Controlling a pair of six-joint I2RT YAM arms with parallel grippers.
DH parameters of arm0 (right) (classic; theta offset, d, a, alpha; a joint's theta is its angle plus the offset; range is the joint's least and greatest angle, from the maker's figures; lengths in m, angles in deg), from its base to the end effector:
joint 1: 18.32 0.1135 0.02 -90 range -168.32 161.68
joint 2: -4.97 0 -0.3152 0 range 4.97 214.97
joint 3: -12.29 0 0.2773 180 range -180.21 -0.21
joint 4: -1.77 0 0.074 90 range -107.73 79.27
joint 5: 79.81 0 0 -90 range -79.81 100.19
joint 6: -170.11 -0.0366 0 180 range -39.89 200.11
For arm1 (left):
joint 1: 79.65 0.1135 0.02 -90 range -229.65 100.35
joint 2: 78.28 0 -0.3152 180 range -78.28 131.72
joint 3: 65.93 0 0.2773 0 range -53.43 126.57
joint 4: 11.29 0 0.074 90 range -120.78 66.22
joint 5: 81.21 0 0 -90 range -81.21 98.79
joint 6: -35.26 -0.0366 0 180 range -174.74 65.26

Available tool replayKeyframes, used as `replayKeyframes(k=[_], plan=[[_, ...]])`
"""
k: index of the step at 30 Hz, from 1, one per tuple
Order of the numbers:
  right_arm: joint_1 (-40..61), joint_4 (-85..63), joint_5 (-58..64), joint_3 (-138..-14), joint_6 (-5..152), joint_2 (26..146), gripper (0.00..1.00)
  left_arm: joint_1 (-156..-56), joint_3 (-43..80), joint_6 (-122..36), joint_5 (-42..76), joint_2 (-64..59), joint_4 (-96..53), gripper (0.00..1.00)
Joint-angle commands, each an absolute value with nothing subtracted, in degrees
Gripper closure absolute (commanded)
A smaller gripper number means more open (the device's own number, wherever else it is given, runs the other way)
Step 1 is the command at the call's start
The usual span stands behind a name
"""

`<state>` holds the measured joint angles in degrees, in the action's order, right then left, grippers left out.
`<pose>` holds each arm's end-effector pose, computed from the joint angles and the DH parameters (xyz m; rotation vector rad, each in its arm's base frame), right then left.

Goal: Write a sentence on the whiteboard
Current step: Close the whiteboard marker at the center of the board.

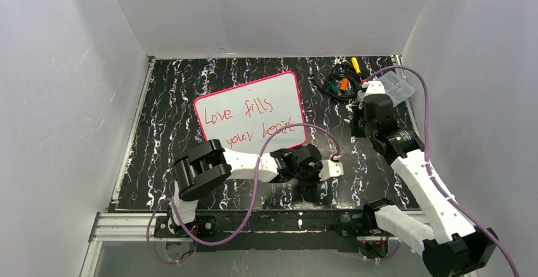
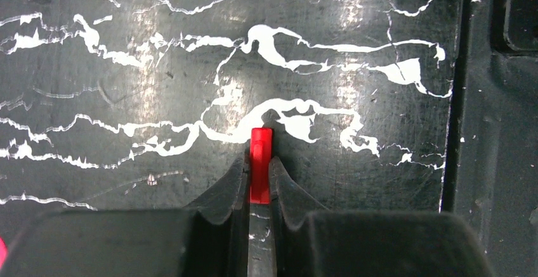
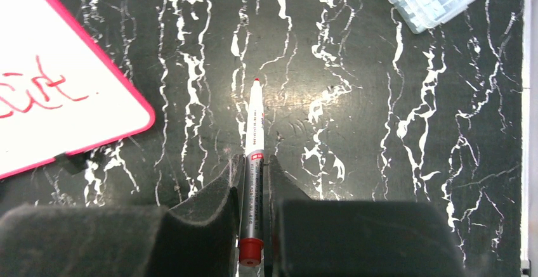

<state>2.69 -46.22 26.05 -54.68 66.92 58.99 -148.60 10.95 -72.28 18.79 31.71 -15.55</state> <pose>0.1851 0.0604 0.3680 0.0088 2.1562 0.0426 0.1548 -0.4199 0.1914 1.6465 1.6055 -0.6740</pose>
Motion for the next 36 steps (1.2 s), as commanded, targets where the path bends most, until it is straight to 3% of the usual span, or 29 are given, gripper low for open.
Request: replayKeyframes(k=[1,6,16,21,28,36], plan=[[2.51,-45.69,20.32,-56.14,68.4,55.85,0.99,-148.27,5.57,-66.01,12.92,24.17,-18.28,1.0],[2.51,-46.42,11.43,-56.98,69.12,52.54,0.99,-144.68,1.32,-59.76,15.45,10.51,-21.75,1.0],[2.51,-47.54,-16.55,-60.51,72.55,52.63,0.99,-123.38,4.56,-60.42,43.41,-9.07,-48.81,1.0],[2.51,-45.77,-32.67,-61.92,70.01,55.24,0.99,-118.58,-1.09,-59.66,53.67,-17.66,-45.38,1.0],[2.51,-41.59,-45.58,-60.61,64.54,59.31,0.99,-116.02,-0.37,-59.39,60.88,-17.97,-45.85,1.0],[2.57,-38.37,-50.26,-56.85,61.97,60.33,0.99,-115.79,-0.58,-57.23,62.13,-17.58,-43.46,1.0]])
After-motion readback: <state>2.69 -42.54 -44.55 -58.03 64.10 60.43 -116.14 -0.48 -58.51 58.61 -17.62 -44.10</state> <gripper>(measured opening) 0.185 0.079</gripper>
